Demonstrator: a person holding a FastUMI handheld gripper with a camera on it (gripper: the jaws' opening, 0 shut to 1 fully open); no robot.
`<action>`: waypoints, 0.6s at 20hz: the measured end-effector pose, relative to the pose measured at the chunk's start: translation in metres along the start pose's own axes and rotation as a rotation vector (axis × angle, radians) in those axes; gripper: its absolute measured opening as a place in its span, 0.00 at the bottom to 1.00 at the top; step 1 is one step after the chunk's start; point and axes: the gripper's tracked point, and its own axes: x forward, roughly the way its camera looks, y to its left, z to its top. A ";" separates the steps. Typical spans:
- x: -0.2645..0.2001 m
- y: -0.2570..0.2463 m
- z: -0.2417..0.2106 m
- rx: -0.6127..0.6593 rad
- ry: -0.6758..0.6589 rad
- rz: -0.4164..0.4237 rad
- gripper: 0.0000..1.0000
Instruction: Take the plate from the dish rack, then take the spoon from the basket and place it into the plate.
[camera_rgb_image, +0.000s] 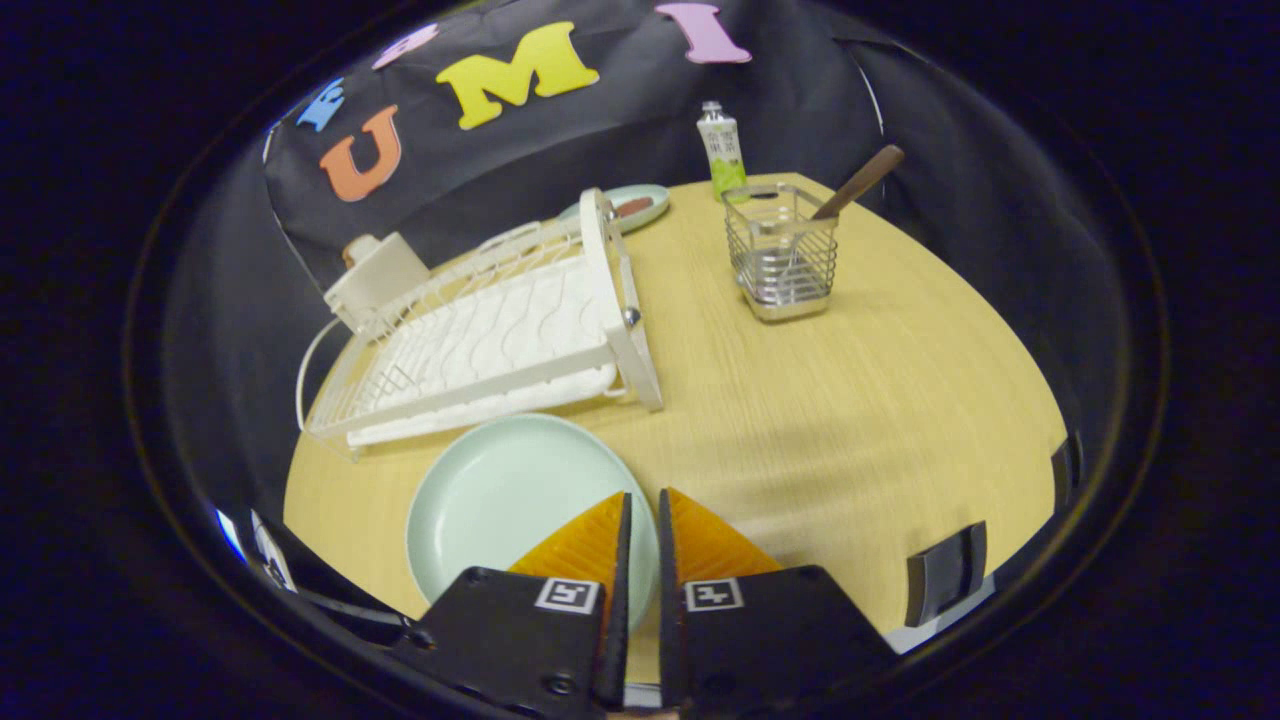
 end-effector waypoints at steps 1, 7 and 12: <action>-0.004 -0.001 0.011 0.007 -0.057 0.017 0.36; -0.022 -0.035 0.060 -0.078 -0.269 -0.030 0.86; -0.027 -0.066 0.109 -0.120 -0.494 0.001 0.87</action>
